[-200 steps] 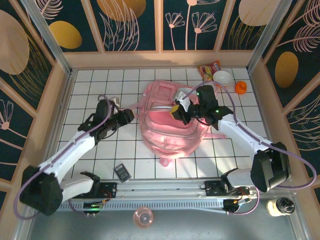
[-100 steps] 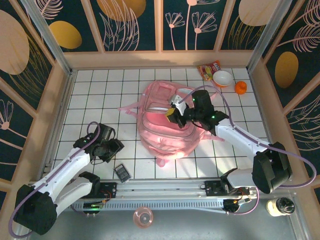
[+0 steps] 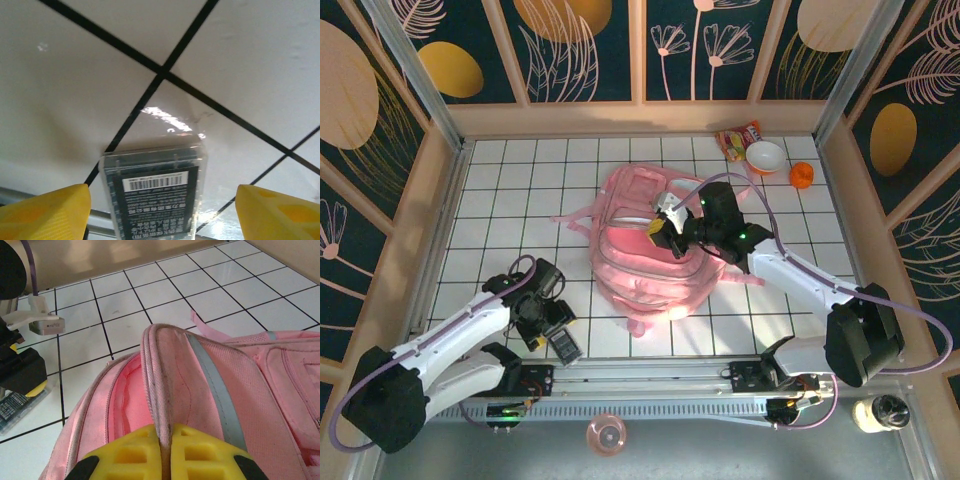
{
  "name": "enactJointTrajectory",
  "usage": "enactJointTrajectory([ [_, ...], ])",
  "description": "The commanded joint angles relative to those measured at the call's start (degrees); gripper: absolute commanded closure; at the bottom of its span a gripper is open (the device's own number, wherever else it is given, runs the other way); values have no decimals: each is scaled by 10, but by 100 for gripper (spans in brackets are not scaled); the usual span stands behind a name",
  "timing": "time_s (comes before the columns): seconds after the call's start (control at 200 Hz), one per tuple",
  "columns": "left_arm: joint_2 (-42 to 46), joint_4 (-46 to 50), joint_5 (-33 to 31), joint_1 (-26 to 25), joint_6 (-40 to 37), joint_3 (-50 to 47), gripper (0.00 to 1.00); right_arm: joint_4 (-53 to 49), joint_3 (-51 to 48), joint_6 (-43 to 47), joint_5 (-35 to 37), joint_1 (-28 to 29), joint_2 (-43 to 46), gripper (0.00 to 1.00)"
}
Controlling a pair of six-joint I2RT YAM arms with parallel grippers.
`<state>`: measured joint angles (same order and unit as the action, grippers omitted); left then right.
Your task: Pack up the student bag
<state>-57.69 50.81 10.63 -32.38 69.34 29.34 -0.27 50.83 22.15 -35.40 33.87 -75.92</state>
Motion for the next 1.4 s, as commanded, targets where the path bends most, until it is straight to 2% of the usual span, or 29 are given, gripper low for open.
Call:
enactJointTrajectory([
  [0.0,-7,36,15,-4,25,-3,25,58,6,14,-20,8,10,100],
  [0.13,-17,4,49,-15,51,-18,28,63,1,18,-20,7,13,100],
  [0.45,-70,-7,49,-33,50,-9,26,71,1,22,-29,7,2,100],
  [0.57,-94,-42,48,-36,50,-9,29,72,-3,23,-29,7,2,100],
  [0.756,-123,-60,40,-38,47,16,41,72,-12,23,-28,3,10,100],
  [1.001,-81,-54,32,-39,67,41,56,73,-15,13,-32,-3,23,100],
  [1.196,-29,-44,18,-39,98,115,60,80,-19,-23,-25,-10,36,100],
  [1.396,-29,-68,8,-39,82,209,60,81,-6,-52,1,-20,44,100],
])
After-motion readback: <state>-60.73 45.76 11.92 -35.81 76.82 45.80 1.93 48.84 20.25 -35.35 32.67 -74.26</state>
